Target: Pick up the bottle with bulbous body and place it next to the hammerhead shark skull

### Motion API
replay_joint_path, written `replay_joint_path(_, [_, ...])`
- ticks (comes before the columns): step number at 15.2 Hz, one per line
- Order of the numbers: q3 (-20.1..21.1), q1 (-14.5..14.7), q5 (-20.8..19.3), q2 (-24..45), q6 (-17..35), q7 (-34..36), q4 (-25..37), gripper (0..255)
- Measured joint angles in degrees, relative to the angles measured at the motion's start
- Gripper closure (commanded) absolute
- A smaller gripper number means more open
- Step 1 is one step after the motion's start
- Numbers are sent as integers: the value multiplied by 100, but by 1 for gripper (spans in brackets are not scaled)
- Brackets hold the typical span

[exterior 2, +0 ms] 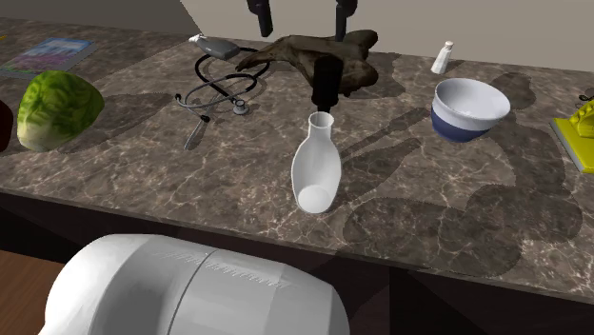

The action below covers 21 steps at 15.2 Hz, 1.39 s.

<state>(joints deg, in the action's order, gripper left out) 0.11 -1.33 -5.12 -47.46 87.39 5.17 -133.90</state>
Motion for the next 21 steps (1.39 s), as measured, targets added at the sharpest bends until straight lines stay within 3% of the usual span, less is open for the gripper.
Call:
replay_joint_path(6, [-164,-90,31,-129,753,104,-816,0])
replay_joint_path(13, [-465,-259,67,141,2249,234,-1926,0])
replay_joint_path(21, [-549,-299,25,365,3067,241,-2501,0])
